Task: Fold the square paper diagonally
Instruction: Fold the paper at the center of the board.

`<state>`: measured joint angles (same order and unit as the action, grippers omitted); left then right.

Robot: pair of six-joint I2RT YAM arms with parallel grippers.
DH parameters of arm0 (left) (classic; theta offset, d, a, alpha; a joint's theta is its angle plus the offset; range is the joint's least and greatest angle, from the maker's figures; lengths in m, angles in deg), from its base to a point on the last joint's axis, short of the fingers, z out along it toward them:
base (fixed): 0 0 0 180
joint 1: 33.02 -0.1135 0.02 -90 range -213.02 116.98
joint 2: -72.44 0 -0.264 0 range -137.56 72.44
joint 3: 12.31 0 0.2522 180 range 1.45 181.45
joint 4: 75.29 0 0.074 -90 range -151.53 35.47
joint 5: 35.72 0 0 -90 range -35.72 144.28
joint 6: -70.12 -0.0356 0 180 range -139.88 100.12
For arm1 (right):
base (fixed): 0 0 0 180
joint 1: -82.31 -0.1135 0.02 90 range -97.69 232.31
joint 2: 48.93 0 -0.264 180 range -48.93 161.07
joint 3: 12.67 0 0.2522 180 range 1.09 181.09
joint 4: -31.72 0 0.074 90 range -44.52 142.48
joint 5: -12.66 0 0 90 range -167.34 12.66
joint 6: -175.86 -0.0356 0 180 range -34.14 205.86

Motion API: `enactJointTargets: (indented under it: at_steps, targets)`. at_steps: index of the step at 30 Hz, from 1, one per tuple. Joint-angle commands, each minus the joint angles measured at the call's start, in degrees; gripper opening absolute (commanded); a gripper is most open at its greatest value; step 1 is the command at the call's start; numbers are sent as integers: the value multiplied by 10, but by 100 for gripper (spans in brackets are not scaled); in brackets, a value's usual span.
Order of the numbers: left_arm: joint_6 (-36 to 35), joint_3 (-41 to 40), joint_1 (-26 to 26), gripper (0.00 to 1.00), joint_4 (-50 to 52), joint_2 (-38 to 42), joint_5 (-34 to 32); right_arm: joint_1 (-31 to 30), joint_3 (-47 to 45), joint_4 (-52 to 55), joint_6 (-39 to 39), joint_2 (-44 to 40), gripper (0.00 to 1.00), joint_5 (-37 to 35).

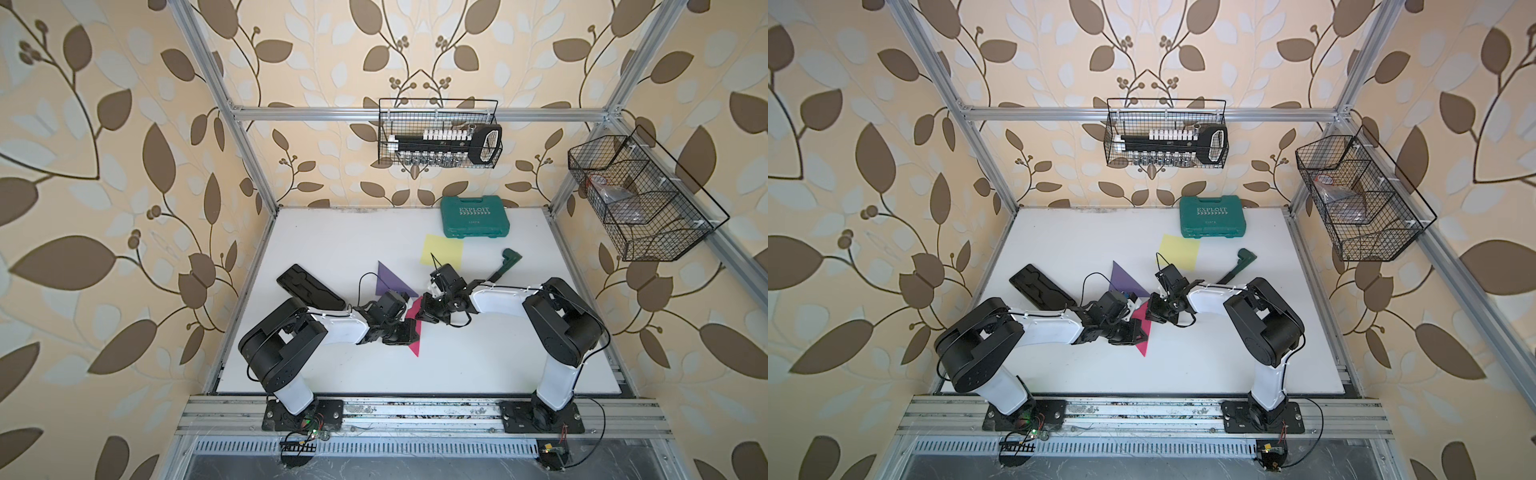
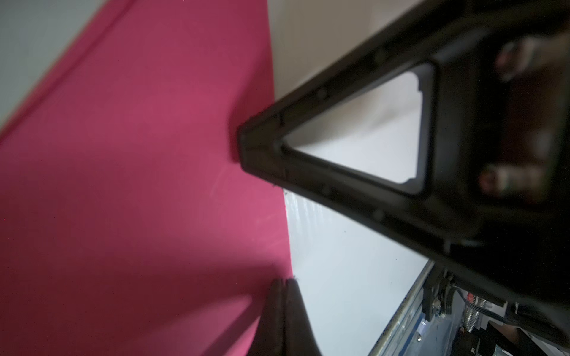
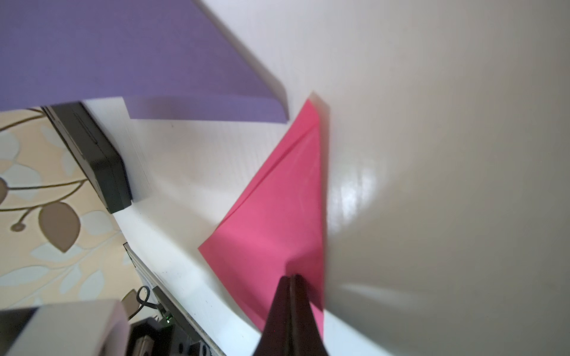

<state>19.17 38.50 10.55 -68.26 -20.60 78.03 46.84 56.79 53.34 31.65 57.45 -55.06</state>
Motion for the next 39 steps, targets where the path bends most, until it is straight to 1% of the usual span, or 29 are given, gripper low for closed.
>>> enactJointTargets:
  at_steps: [1, 5, 11, 15, 22, 28, 39]
  targets:
    - [0, -22, 8, 7, 90, 7, -15, 9, -30, 50, -2, 52, 0, -108]
    - [-2, -18, 8, 3, 88, -1, -5, 9, -35, 49, -2, 51, 0, -113]
    - [5, -17, 10, 5, 76, -3, -6, 10, -36, 46, -7, 54, 0, -113]
    - [5, -3, 12, 4, 78, -1, 0, 10, -38, 44, -9, 56, 0, -114]
    - [-1, 7, 35, 0, 101, -1, -10, 14, -45, 28, -22, 61, 0, -107]
    - [0, 7, 59, 0, 113, -6, -20, 15, -56, 15, -29, 60, 0, -104]
    - [2, 15, 77, 0, 123, -18, -29, 24, -67, 7, -32, 54, 0, -103]
